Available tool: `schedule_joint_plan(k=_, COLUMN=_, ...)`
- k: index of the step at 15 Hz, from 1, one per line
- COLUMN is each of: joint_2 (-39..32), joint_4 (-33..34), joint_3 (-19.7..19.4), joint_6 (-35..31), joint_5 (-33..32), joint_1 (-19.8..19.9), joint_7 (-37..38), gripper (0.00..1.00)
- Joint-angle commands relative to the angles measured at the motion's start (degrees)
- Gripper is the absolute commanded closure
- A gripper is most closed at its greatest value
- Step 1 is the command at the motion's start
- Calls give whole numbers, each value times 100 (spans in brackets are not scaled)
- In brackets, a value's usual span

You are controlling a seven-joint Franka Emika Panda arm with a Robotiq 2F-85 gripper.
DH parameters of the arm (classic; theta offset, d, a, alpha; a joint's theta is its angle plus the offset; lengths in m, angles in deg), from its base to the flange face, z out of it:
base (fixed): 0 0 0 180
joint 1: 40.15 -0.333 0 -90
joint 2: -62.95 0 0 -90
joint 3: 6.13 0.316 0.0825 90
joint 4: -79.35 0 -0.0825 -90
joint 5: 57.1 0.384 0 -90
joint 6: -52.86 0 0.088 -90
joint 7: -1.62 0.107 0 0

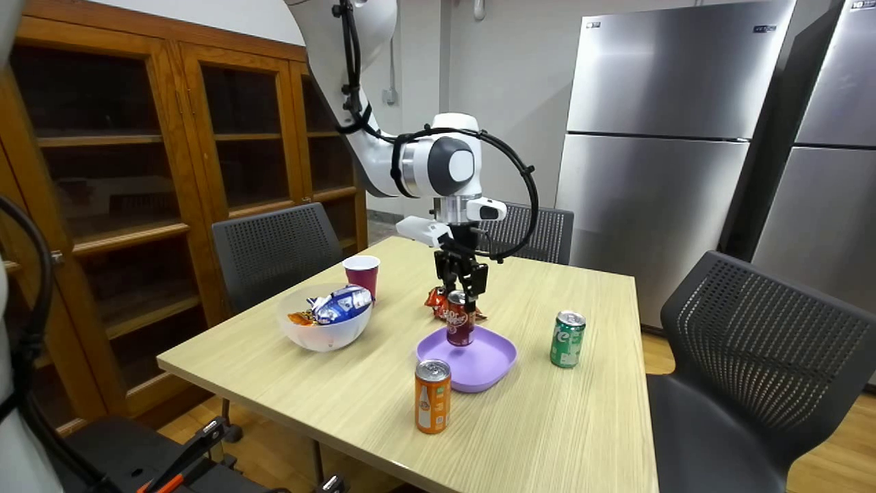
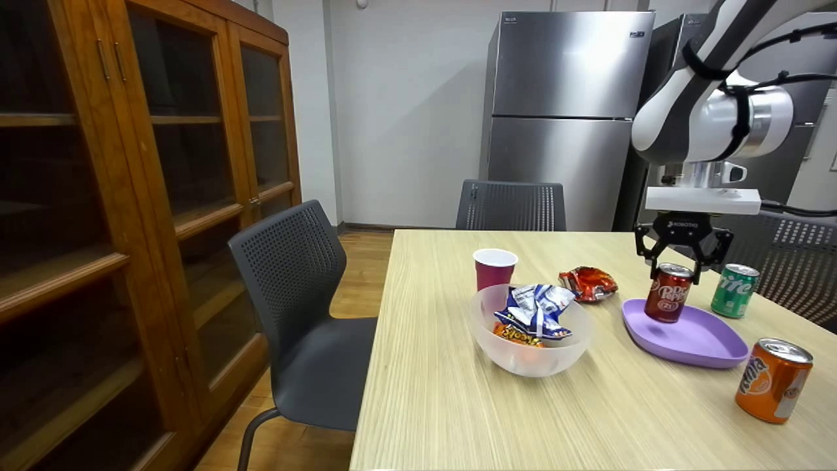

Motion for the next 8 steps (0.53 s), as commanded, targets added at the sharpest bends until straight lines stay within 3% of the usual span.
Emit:
schedule_joint_plan(k=1, joint_2=-166, joint_4=297, joint_3=34, joint_6=113, joint_5=174, joint_1=59, joint_7=171, gripper=61)
schedule_joint_plan(k=5, joint_2=-282, joint_4=396, joint_3=13, joint_6=115, joint_5=240, joint_1=26, joint_7=302, gripper=61)
schedule_joint_plan(k=6, joint_2=-281, joint_4=393, joint_3=-3, joint_6=110, joint_5=235, joint_1=10, joint_7=339, gripper=11)
schedule_joint_plan(k=7, joint_2=-267, joint_4=373, joint_3=-16, joint_6=92, joint_5=227, joint_1=-1, joint_7=366, gripper=10)
schedule_joint_plan(k=8, joint_2=-223, joint_4=333, joint_3=-36, joint_6=75, joint_5=193, joint_1=-22, joint_7=397, gripper=3)
